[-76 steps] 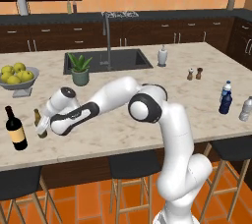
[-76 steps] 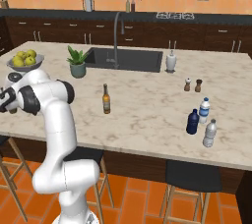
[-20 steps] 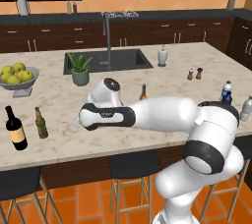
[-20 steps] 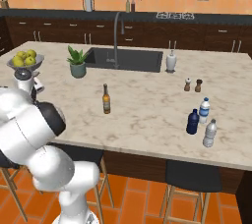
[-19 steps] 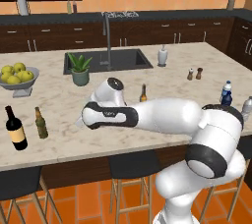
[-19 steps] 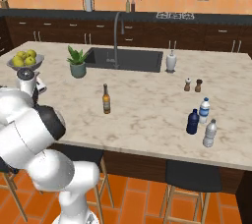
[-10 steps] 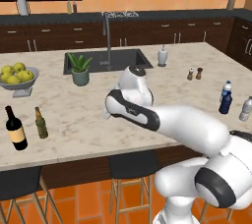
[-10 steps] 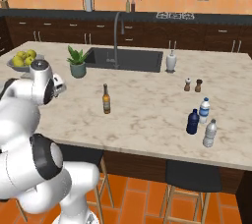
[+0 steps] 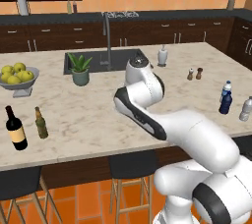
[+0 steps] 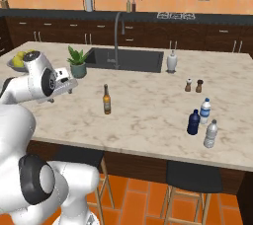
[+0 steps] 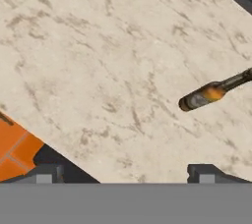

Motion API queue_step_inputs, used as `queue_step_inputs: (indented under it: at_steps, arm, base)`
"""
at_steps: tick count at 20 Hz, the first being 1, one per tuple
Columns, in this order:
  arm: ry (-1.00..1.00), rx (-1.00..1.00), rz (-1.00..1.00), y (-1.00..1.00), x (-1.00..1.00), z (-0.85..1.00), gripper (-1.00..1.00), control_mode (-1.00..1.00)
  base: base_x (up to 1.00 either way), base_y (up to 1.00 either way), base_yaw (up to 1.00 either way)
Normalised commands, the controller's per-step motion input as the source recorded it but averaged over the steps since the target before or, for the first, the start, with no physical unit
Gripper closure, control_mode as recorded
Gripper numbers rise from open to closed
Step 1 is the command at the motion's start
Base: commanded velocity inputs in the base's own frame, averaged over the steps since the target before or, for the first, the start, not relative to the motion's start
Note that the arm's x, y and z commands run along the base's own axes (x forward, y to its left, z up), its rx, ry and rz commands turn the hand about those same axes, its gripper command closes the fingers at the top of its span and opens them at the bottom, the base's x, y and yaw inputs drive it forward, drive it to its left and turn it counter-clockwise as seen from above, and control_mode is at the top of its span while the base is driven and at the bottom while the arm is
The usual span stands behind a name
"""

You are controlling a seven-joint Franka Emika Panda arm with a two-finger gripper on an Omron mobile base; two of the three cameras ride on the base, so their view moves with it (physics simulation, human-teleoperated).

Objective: Move the plastic bottles in the middle to the plastics group, and the glass bottles in the middle to the glass group.

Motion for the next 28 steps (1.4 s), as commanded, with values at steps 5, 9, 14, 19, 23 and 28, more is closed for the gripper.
queue_step_inputs:
  at_steps: [5,9,14,19,23,28]
  arm:
    - [0.0,0.09,-0.45,-0.76,0.11,0.47,-1.0,-1.0]
    - [0.0,0.18,-0.54,-0.78,0.08,0.08,-1.0,-1.0]
    - [0.0,0.24,-0.29,-0.3,0.28,-0.19,-1.0,-1.0]
    - [-0.21,0.1,-0.05,0.0,0.04,-0.29,-1.0,-1.0]
    - [-0.28,-0.03,0.0,0.04,0.0,-0.04,-1.0,-1.0]
    - [-0.11,-0.03,0.0,-0.01,0.07,0.0,-1.0,-1.0]
  base:
    - [0.0,0.0,0.0]
    - [0.0,0.0,0.0]
    - [0.0,0.0,0.0]
    - [0.0,0.0,0.0]
    - [0.0,0.0,0.0]
    - [0.0,0.0,0.0]
